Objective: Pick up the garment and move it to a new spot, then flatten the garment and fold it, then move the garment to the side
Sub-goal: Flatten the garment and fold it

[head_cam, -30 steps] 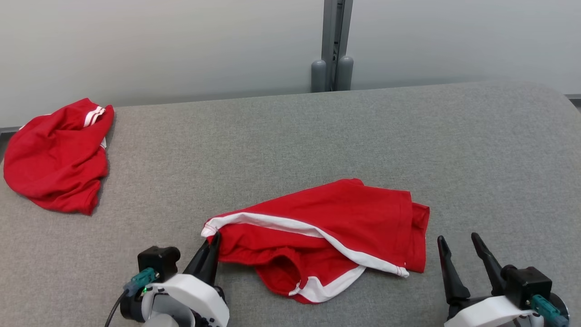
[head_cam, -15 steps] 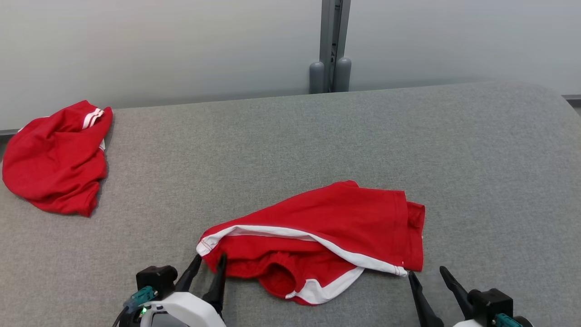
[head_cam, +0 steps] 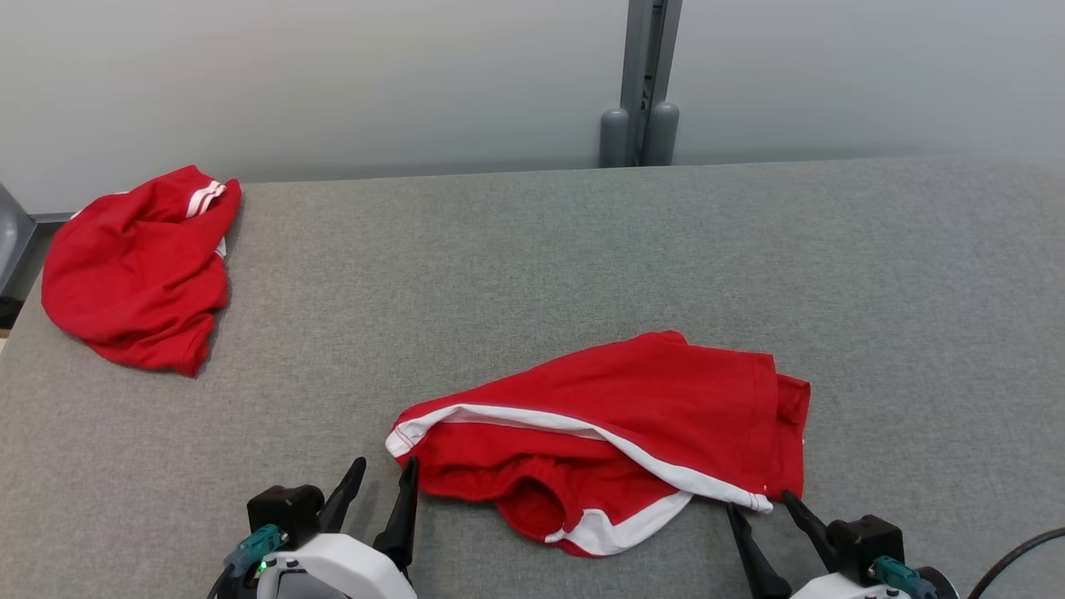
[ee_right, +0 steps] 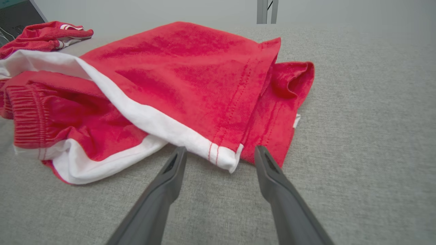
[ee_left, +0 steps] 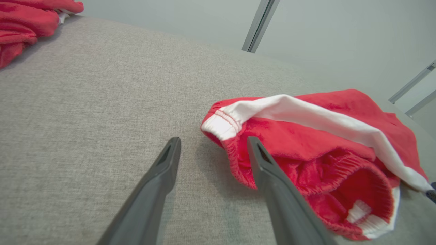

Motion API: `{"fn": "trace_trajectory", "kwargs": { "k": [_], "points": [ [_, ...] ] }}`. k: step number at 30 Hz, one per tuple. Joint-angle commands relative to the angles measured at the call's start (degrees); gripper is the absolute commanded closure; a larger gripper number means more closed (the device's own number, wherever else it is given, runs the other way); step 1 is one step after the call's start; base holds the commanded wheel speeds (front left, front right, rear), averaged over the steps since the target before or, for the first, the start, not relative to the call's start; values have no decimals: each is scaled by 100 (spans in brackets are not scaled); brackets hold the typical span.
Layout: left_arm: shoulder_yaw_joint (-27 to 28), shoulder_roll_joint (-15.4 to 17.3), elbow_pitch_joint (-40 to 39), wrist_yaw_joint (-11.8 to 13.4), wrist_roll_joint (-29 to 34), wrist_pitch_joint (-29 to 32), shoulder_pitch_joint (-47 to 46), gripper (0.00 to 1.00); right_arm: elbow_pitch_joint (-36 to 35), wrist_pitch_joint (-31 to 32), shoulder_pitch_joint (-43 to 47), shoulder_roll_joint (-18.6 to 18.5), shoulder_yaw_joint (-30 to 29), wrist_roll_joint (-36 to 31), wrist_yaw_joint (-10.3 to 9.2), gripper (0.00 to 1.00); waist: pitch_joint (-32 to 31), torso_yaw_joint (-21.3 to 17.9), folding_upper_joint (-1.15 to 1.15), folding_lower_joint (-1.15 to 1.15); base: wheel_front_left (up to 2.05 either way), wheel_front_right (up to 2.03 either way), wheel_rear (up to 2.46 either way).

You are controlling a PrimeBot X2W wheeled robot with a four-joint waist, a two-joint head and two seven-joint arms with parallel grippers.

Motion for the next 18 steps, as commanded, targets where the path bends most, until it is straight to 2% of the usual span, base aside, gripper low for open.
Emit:
{"fn": "trace_trajectory", "kwargs": {
  "k": [1,2,3,4,5,8,9,11,12,18],
  "points": [
    [43,19,-27,-13,62,-11,30,0,61,-31,-78,-37,7,26,3,0,25,53,0,0,0,0,0],
    [65,15,-41,-21,75,-10,35,0,112,-30,-124,-38,17,31,2,2,37,76,0,0,0,0,0],
    [87,8,-60,-24,99,-11,36,0,161,-31,-165,-38,22,34,3,13,48,99,0,0,0,0,0],
    [104,2,-67,-31,114,-10,39,0,197,-30,-194,-39,19,33,3,35,58,119,0,0,0,0,0],
    [127,-5,-77,-35,130,-10,41,0,217,-30,-226,-38,19,33,3,51,67,134,0,0,0,0,0],
    [195,-25,-105,-48,174,-11,58,0,258,-30,-294,-39,-13,65,3,73,84,158,0,0,0,0,0],
    [195,-25,-105,-48,174,-11,58,0,258,-30,-294,-39,-13,65,3,73,84,158,0,0,0,0,0],
    [235,-39,-112,-51,211,-11,70,0,279,-30,-327,-39,-51,47,3,95,89,157,0,0,0,0,0],
    [254,-46,-116,-52,223,-11,75,0,291,-30,-345,-38,-77,25,3,100,91,154,0,0,0,0,0],
    [376,-80,-196,-61,302,-11,60,0,76,-30,-526,-40,-396,-173,2,100,139,118,0,0,0,0,0]
  ]
}}
